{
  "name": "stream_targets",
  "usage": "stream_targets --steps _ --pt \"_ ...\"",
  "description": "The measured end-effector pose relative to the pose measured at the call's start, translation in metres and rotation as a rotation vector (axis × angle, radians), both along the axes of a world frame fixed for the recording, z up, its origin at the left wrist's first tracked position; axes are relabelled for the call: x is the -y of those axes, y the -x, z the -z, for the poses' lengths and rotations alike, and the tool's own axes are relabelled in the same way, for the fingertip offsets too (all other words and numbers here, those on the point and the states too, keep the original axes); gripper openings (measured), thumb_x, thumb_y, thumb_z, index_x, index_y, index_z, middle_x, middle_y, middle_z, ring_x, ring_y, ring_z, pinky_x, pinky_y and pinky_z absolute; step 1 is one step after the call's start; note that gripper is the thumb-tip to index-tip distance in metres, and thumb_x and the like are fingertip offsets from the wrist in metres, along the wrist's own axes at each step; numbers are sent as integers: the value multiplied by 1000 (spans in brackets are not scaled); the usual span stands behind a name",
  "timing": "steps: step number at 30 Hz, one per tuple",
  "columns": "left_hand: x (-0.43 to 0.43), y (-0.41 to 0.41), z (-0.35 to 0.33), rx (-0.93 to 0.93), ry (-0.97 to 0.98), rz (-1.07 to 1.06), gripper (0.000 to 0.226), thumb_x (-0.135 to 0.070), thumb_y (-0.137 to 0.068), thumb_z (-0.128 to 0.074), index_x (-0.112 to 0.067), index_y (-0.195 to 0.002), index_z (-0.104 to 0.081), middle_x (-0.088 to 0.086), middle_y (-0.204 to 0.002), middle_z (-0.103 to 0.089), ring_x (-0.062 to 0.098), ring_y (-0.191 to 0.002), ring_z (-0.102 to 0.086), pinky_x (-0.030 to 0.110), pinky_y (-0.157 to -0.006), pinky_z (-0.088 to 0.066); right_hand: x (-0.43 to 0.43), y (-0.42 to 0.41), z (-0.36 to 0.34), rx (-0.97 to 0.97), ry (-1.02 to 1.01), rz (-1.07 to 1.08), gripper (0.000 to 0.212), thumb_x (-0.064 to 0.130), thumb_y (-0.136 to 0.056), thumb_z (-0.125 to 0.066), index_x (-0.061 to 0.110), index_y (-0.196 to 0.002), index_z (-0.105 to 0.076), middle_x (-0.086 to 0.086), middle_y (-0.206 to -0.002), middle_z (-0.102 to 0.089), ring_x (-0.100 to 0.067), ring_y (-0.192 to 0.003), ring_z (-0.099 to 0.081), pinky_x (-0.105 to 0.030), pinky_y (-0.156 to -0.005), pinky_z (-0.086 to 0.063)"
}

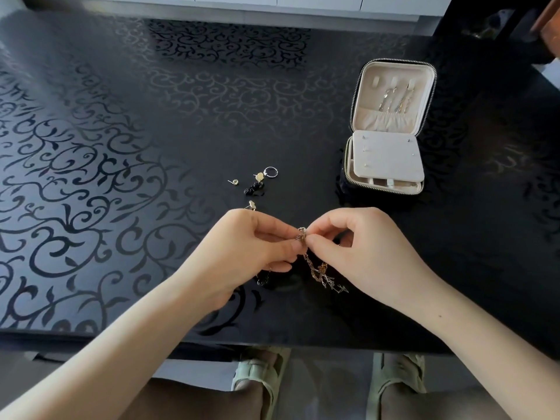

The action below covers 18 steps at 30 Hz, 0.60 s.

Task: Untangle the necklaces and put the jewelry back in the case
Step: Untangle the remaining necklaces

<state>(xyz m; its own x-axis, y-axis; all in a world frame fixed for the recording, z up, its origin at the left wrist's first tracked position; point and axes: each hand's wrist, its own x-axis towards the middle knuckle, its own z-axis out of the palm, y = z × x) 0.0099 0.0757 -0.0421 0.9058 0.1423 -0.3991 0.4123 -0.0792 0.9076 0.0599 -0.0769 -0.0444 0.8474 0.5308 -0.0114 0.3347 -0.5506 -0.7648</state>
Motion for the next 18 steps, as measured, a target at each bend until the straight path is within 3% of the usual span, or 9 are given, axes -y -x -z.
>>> stream_targets --steps 6,12,15,18 --pt "0 0 0 14 -5 -8 8 -6 -82 -67 -8 -85 -74 7 -78 -74 15 -75 -70 23 -69 -58 -2 3 3 69 3 47 6 23 -81 -68 23 -80 -74 14 -63 -64 5 -62 -58 -10 -56 -43" --pt "5 2 -1 108 -343 49 9 -23 -81 -68 -26 -80 -75 -3 -73 -74 11 -71 -70 29 -76 -57 -5 7 4 247 45 70 9 20 -76 -68 19 -67 -68 9 -60 -61 -10 -62 -55 -19 -55 -42" --pt "6 3 -2 146 -464 75 11 -26 -82 -66 -26 -77 -75 -6 -69 -72 3 -67 -67 22 -71 -53 -5 10 4 308 74 45 14 25 -72 -62 15 -63 -65 7 -59 -59 -12 -62 -53 -26 -54 -42" --pt "8 4 -2 178 -535 76 10 -27 -80 -66 -24 -75 -75 -11 -66 -70 -2 -66 -64 13 -64 -49 -5 11 1 231 39 43 12 16 -72 -69 14 -61 -65 7 -56 -59 -12 -59 -54 -19 -51 -40"
